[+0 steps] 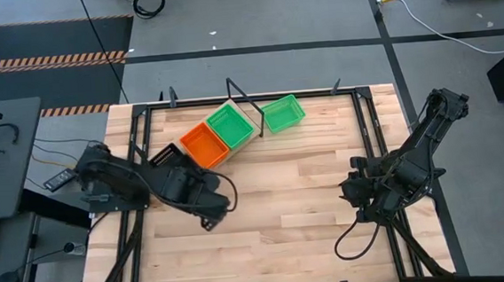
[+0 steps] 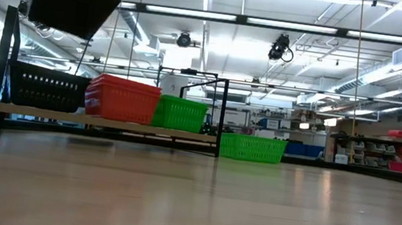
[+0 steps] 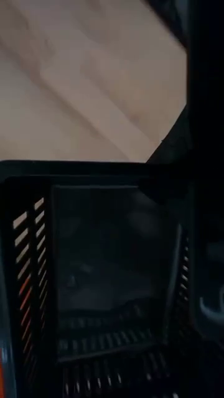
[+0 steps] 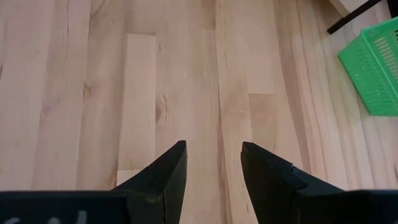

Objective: Stack baskets on shelf by color
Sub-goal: Stack the black bin on top of the black bin on the shelf

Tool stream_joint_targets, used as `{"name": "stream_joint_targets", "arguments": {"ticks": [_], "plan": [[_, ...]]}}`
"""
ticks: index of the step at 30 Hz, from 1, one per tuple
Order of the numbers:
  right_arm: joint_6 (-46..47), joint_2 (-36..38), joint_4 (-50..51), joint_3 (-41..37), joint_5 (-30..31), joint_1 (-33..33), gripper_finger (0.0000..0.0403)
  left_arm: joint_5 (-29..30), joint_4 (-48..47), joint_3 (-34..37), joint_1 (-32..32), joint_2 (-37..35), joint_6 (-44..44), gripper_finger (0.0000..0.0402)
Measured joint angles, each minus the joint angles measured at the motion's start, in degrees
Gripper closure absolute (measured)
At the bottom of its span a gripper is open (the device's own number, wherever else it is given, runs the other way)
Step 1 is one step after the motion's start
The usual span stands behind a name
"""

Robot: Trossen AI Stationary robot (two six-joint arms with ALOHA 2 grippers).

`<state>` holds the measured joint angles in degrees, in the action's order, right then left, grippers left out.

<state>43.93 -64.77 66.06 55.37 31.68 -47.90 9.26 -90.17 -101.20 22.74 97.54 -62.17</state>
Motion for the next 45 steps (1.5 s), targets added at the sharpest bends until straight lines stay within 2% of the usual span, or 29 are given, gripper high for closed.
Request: {"name": "stream_joint_targets", "arguments": {"ticks": [7,18,32,39,45], "plan": [[-0.49,0.0,-0.26,0.0,0.0,0.0,0.0245,0.23,0.14,10.69,-3.5,-2.56,7.46,0.0398],[-0.74,0.0,-0.46,0.0,0.2,0.01,0.0245,1.85,0.04,16.6,-7.69,-3.57,13.8,0.0399],[-1.71,0.02,-1.2,0.0,0.22,0.0,0.0245,1.3,7.96,28.47,-15.66,-16.09,15.79,0.0399],[-1.84,0.02,-1.65,0.0,0.42,0.11,0.0245,0.68,12.01,35.66,-17.91,-17.07,20.39,0.0398],[-1.9,0.01,-1.78,0.0,0.45,0.46,0.0245,-1.14,12.63,37.45,-19.72,-17.05,21.95,0.0394]]}}
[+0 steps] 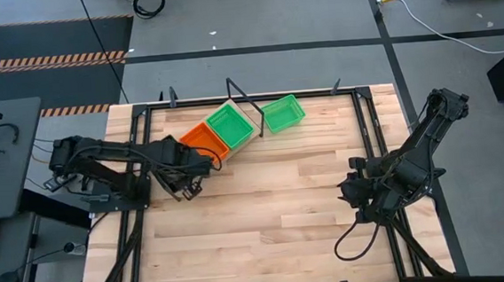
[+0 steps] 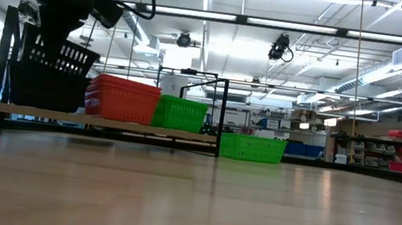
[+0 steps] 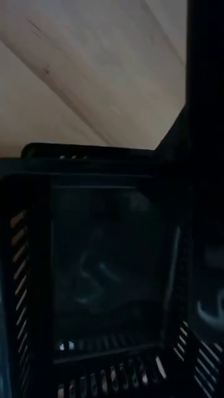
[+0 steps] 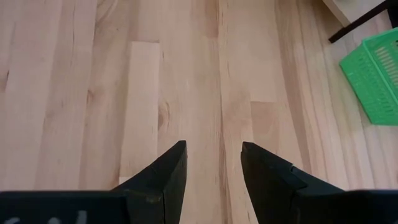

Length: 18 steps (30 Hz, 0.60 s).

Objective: Stack baskets on shelf by color
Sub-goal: Stack the black bin on top of the black bin on the shelf, then stack the green bin on top of the green bin on the shelf

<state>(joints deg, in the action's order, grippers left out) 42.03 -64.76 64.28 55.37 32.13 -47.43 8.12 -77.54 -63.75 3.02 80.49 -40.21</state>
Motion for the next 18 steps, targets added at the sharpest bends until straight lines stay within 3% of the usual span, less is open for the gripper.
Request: {"name": "stream_joint_targets", "arguments": {"ticks": [4,12,18], "plan": [[-0.23,0.0,0.01,0.0,0.22,0.27,0.0245,0.15,0.14,0.0,0.11,0.0,0.0,0.0362],[-0.9,-0.01,-0.15,0.0,2.1,2.51,0.0245,-0.91,0.26,0.0,0.1,0.0,-1.51,0.0251],[-2.02,0.01,-2.0,0.0,4.22,7.82,0.0245,-4.57,-0.06,-2.11,0.12,0.0,-2.7,0.02]]}}
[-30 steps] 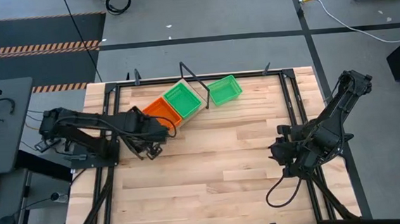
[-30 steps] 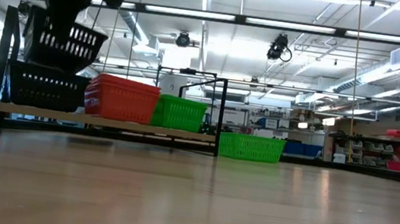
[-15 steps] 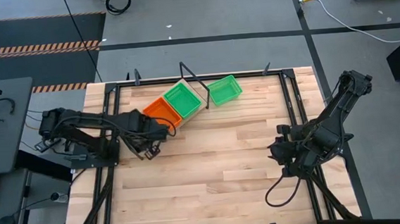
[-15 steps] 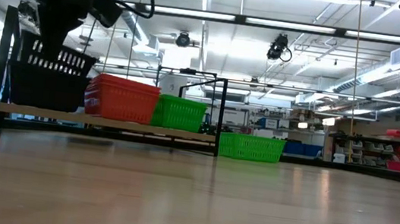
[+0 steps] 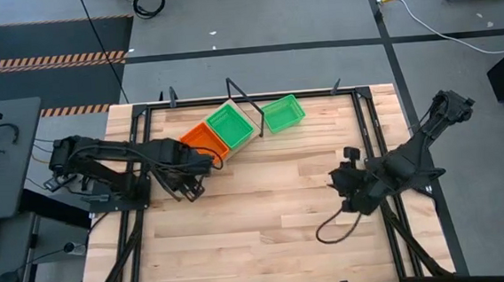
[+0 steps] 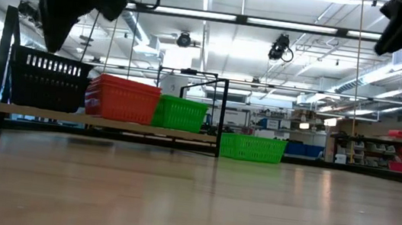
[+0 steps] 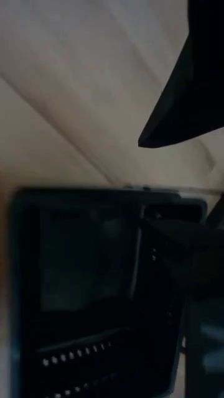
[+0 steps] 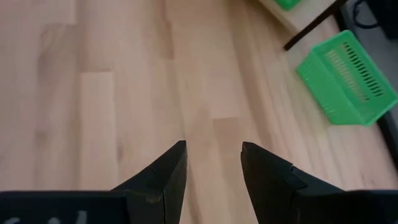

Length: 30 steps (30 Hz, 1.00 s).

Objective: Stack baskets on shelf by color
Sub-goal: Stack the green bin on top of the green bin on the shelf

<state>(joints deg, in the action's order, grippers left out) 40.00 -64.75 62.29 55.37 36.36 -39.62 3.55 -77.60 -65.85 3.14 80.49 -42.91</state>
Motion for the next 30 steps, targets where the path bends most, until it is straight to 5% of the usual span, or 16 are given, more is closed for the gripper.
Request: {"name": "stream_joint_targets", "arguments": {"ticks": [7,15,20,24,30], "plan": [[-12.44,-0.02,-4.65,0.0,-1.47,11.8,0.0245,4.19,0.17,-8.65,2.44,-0.02,-1.7,0.0197],[-24.52,0.0,-13.02,0.0,-6.75,20.88,0.0245,6.94,2.49,-5.47,5.26,0.49,-2.26,0.0213],[-32.27,-0.01,-13.58,0.0,-6.25,30.61,0.0245,11.05,14.6,-4.93,6.0,0.55,0.37,0.0214],[-39.91,-0.02,-18.11,0.0,-14.04,41.03,0.0245,13.34,24.12,-5.11,6.06,1.19,4.53,0.0214],[-46.63,-2.49,-27.5,0.02,-23.05,53.5,0.0245,16.74,17.4,-4.94,5.66,2.81,2.9,0.0214]]}}
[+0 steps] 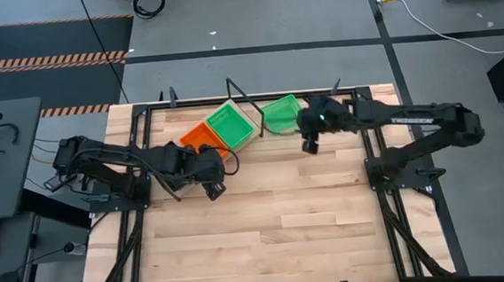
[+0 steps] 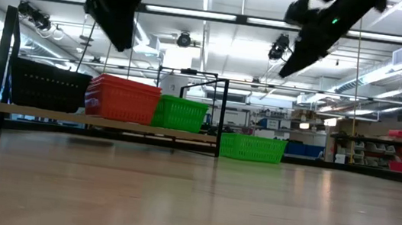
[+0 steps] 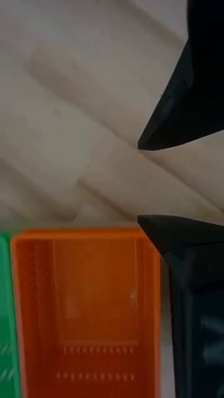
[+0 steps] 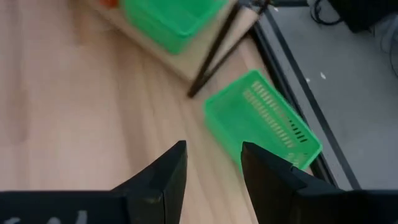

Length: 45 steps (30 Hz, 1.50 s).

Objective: Stack baskets on shelf by color
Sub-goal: Stack the green bin on top of the green bin on the shelf

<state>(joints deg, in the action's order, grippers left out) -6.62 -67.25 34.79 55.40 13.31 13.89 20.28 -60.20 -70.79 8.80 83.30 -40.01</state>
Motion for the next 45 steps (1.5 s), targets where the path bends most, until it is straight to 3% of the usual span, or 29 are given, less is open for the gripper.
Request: {"name": "stream_joint_targets", "arguments": {"ticks": [7,15,24,31,37,42,45], "plan": [[-7.85,-12.26,-6.69,0.05,-4.91,9.68,0.0245,2.18,13.62,-0.04,0.03,-0.1,5.15,0.0214],[-17.97,-26.05,-5.06,5.18,-5.91,12.92,0.0245,2.26,12.78,-0.06,0.39,-0.1,5.86,0.0214],[-23.15,-31.31,-4.54,8.26,-11.02,14.26,0.0245,2.23,12.45,-0.06,0.79,-0.1,6.68,0.0214],[-23.51,-32.42,0.41,8.28,-11.74,14.48,0.0248,2.2,12.27,-0.06,0.79,-0.1,8.27,0.0214],[-23.87,-31.58,3.27,8.26,-8.4,13.53,0.0294,2.2,12.29,-0.06,0.81,-0.1,9.25,0.0215],[-23.48,-31.53,5.86,8.26,-8.37,13.15,0.0382,2.21,11.24,-0.06,1.27,-0.1,9.17,0.0221],[-22.84,-31.41,11.22,8.39,-8.65,11.94,0.0385,2.2,10.42,-0.06,1.74,-0.1,9.19,0.0226]]}}
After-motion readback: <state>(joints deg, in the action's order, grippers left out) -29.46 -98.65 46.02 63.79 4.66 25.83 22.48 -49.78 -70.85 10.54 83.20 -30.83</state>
